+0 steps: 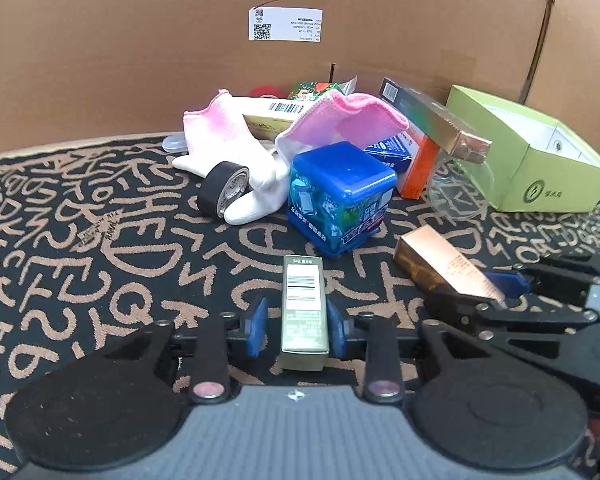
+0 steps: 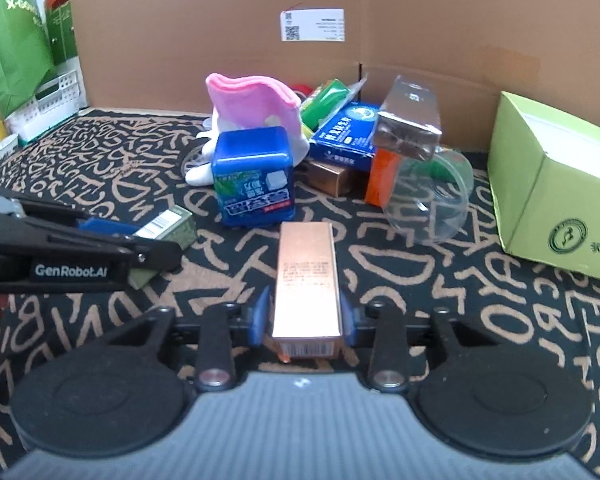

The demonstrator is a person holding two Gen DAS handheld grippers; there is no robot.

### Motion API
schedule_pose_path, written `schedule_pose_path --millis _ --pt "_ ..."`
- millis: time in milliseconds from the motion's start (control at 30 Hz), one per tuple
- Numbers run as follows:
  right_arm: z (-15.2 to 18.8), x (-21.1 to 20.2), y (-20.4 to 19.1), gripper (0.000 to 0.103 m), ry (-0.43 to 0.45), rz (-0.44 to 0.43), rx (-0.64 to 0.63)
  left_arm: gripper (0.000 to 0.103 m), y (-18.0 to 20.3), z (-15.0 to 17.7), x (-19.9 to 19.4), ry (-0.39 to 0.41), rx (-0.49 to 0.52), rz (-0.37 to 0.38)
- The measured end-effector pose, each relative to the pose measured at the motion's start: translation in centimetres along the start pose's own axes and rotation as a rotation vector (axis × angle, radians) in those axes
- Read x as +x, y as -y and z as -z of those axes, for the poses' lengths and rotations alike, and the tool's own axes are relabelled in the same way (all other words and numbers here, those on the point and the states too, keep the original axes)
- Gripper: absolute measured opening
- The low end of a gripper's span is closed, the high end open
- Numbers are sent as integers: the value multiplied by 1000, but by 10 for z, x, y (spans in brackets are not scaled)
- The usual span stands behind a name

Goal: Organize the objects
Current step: 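Carry both held boxes over the open lime-green box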

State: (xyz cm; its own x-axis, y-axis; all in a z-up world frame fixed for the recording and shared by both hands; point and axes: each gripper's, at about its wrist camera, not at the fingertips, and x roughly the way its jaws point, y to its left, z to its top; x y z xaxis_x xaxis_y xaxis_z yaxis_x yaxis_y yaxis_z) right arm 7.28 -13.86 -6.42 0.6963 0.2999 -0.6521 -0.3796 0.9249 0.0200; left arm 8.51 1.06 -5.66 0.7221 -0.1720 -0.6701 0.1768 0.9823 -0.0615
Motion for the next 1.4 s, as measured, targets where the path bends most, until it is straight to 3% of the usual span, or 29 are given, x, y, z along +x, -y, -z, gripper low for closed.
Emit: schedule_pose_path --millis 100,133,200,300,467,667,833,1067,1233,1400 --pt "0 -1 0 30 0 -7 0 31 10 1 2 8 69 -33" --pt "1 -1 1 30 8 -12 2 24 12 2 1 13 88 -28" --pt "3 -4 3 30 21 -19 20 24 14 1 -2 6 91 -8" --pt "6 -22 8 30 70 -25 42 24 23 -4 -15 25 87 49" --pt "2 -66 28 30 183 -16 74 24 54 -34 -51 149 116 181" --pt "-16 -123 77 30 328 87 97 24 105 -92 -61 233 134 379" --pt "-40 -142 131 30 376 232 108 24 168 -135 -47 306 221 418" --pt "-77 -101 202 30 303 358 136 24 227 -173 30 271 227 362" --pt "-90 -45 250 30 185 350 188 24 244 -183 80 203 227 322" --pt "-97 -1 277 30 102 324 215 24 245 -180 104 179 222 297"
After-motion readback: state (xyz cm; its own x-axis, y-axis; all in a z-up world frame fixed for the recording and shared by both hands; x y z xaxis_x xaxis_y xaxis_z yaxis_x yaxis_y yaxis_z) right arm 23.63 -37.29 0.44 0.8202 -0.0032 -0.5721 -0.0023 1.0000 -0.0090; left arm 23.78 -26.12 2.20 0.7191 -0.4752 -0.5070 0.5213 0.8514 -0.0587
